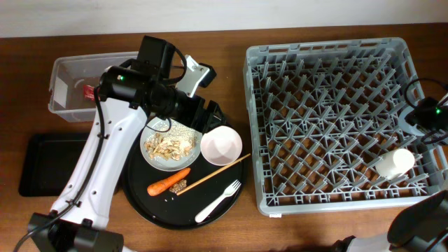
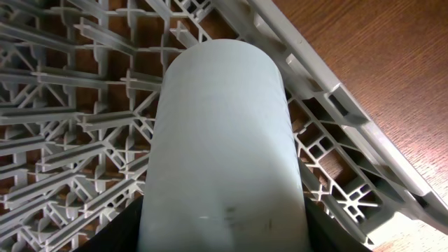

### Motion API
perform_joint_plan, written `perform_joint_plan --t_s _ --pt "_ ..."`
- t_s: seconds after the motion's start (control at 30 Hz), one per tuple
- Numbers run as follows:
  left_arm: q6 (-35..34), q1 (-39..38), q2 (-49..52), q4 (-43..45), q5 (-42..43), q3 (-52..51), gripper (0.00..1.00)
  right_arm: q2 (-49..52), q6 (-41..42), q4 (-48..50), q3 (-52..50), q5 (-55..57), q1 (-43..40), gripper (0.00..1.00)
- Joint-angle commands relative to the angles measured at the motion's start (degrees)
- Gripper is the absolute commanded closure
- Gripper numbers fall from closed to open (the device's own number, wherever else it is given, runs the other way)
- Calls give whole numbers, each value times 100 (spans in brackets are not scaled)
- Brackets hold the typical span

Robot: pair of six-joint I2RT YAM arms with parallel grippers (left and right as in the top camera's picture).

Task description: Sort waste into correct bins and load items into the dishwasher rack

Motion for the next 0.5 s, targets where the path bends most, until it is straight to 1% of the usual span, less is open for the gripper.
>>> perform_joint_plan --t_s 0.0,0.07,0.17,0.3,0.43,0.47 --pt "33 -11 -11 -26 -42 66 7 264 57 149 122 48 -22 46" --pt "33 -11 -11 -28 -42 66 7 356 57 254 122 48 -22 45" --pt "33 -11 -11 -46 -42 66 7 404 55 302 122 15 -20 10" --pt "33 -11 -11 -48 -42 66 7 404 55 295 122 -153 -11 8" --pt "33 -11 -11 -50 -42 66 7 404 55 278 125 -184 -9 8" --pt "33 -11 -11 -48 -44 66 7 396 55 264 125 -352 -11 8"
